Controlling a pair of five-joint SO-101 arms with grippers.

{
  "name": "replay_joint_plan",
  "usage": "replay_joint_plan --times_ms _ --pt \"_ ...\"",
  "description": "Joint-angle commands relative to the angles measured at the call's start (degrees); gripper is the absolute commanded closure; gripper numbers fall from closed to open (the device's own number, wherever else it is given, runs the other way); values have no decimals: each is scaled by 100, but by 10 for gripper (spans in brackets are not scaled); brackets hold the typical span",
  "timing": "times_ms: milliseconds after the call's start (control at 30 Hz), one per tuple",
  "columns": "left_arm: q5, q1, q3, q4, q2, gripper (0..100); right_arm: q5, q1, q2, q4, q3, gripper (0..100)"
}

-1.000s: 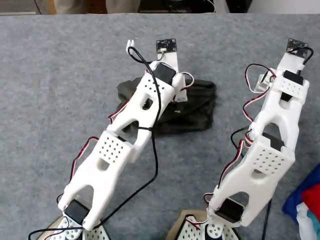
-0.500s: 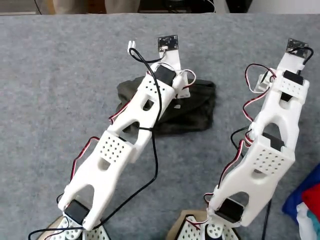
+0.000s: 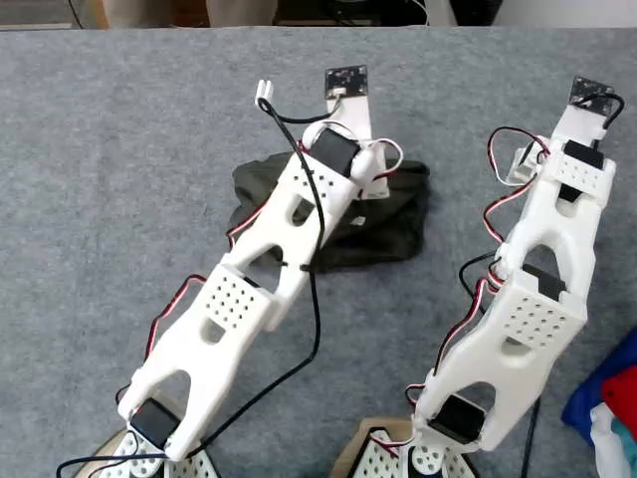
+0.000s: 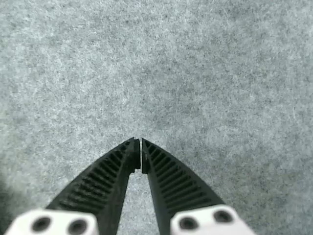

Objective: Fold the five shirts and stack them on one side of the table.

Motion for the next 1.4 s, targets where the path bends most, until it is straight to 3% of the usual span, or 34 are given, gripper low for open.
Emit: replay_joint_plan --times_ms 0,733,867,1000,1267,1367 --pt "44 220 -712 299 -92 981 0 66 -48 -105 -303 970" --pt "53 1363 -695 686 -127 978 -53 251 -48 -220 -303 970" --pt "53 1345 -686 695 -136 868 -53 242 -48 -229 -303 970" --pt "53 826 -686 695 -435 757 -53 242 -48 -229 -303 970" --pt "26 -1398 -651 589 -1068 753 -53 224 -48 -229 -303 970" --pt "35 -1881 -431 607 -875 754 -53 224 -48 -229 -303 970"
